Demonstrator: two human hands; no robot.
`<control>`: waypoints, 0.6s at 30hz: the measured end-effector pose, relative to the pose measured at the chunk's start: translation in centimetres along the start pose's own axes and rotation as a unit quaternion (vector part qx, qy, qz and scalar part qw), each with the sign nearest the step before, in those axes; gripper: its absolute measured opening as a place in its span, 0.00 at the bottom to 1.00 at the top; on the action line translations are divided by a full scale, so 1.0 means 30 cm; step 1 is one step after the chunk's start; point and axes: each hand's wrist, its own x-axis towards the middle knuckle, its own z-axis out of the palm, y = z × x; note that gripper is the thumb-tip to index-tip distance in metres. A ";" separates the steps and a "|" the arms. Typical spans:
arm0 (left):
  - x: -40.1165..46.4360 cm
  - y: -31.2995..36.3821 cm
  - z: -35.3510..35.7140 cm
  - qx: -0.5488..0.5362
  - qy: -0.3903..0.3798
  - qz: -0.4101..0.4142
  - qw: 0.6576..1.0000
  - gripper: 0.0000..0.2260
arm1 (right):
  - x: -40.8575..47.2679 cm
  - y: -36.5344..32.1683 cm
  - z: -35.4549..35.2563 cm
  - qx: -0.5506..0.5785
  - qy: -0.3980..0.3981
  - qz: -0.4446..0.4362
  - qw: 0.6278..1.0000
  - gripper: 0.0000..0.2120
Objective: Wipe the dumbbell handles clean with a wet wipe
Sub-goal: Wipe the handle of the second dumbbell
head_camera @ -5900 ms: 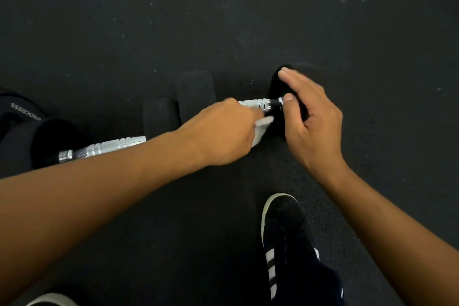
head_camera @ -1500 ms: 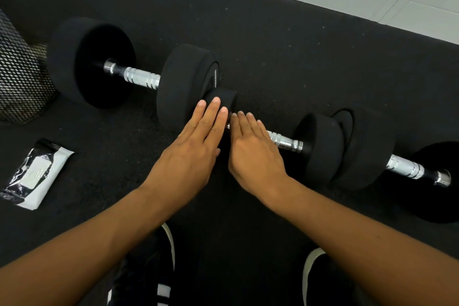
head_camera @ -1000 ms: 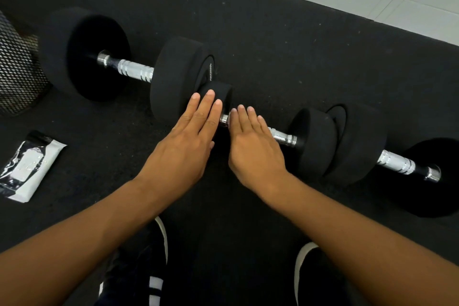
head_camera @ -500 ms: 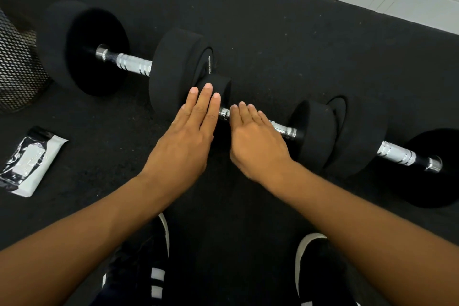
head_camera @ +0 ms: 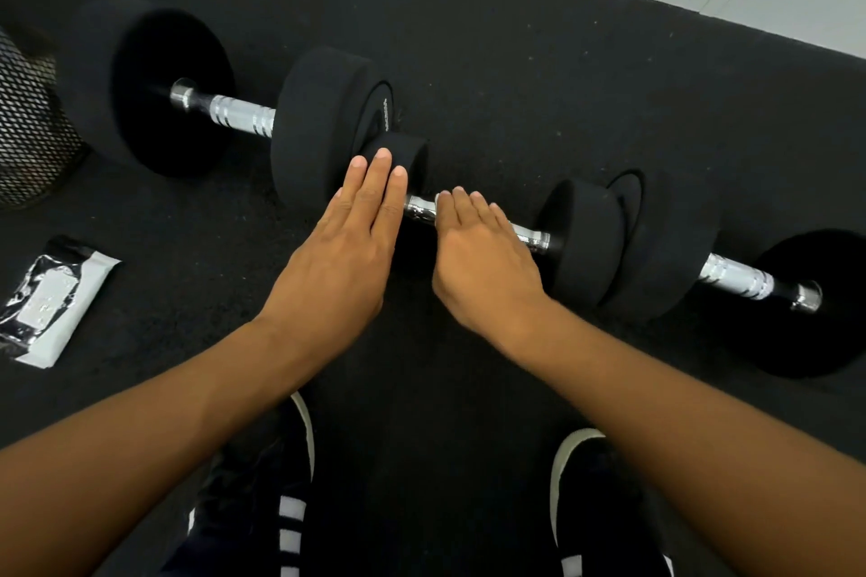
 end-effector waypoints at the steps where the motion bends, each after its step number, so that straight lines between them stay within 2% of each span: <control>1: 0.001 -0.001 -0.002 0.003 0.000 0.002 1.000 0.36 | 0.024 0.012 -0.007 0.004 0.002 0.005 1.000 0.30; 3: 0.001 -0.005 -0.006 0.005 -0.002 0.012 1.000 0.34 | 0.039 0.030 -0.013 0.007 0.011 0.008 1.000 0.28; 6: -0.003 -0.015 -0.009 0.004 -0.009 0.019 1.000 0.32 | -0.037 0.023 0.008 0.004 0.013 0.007 1.000 0.31; 10: -0.008 -0.008 -0.005 -0.004 -0.002 0.011 1.000 0.33 | -0.136 0.007 0.027 -0.015 -0.027 -0.008 0.999 0.31; 18: 0.006 -0.007 -0.008 0.001 -0.016 0.018 1.000 0.34 | -0.001 0.012 -0.001 -0.014 -0.001 -0.003 1.000 0.31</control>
